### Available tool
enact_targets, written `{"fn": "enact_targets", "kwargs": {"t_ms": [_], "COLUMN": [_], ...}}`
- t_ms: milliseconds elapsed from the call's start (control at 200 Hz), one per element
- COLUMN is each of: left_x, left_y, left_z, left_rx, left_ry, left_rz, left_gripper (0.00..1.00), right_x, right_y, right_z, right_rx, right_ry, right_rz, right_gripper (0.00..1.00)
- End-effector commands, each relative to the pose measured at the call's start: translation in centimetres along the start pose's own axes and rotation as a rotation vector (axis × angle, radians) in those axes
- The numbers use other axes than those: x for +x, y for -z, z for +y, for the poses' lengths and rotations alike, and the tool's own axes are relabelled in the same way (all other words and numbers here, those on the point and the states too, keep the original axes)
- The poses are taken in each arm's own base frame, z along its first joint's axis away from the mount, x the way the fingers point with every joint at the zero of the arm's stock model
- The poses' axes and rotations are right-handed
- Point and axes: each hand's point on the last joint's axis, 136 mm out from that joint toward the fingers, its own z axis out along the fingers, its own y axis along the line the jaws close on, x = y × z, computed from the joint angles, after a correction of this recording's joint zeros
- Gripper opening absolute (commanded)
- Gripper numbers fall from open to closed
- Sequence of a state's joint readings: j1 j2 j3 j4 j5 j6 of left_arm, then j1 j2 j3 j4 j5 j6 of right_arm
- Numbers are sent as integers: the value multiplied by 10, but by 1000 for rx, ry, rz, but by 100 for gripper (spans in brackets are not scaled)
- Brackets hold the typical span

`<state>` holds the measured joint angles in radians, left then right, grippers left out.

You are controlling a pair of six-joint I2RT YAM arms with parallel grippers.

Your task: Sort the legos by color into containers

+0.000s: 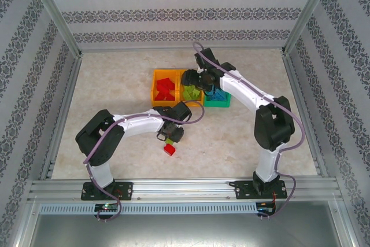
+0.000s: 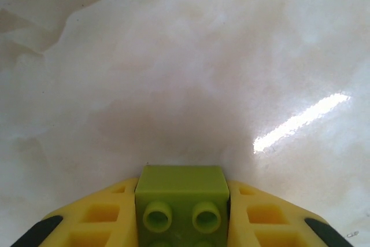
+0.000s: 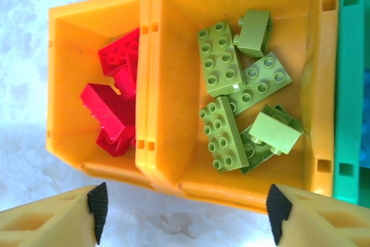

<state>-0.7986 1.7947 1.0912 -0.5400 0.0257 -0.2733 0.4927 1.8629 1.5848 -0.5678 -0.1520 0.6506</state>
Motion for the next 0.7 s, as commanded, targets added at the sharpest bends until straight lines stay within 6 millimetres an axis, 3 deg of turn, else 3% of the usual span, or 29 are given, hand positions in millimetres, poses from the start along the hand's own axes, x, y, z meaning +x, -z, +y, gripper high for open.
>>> {"fn": "enact_targets", "kwargs": {"t_ms": [0,165,395,575,694], "left_x": [-10,-34,-83,-141,-177], "left_y": [16,44,78,105,112], "left_z": [-9,-10,-3,11,23], "left_rx": [28,34,60,129,167], "left_ry": [12,18,49,106,149], "left_rz": [-34,-128,-251,-369,-411], "left_gripper": [22,20,20,21,20], "right_x": [-4,-3,13,54,91], "right_y": [18,38,60,58,49], "right_z": [4,-5,-45,-73,-74], "right_rx": [-42,-26,56,94,93], "right_ry": [20,33,12,8,103], "right_rz": [-33,-78,-160,-140,-109], "right_gripper": [79,84,90,90,89]}}
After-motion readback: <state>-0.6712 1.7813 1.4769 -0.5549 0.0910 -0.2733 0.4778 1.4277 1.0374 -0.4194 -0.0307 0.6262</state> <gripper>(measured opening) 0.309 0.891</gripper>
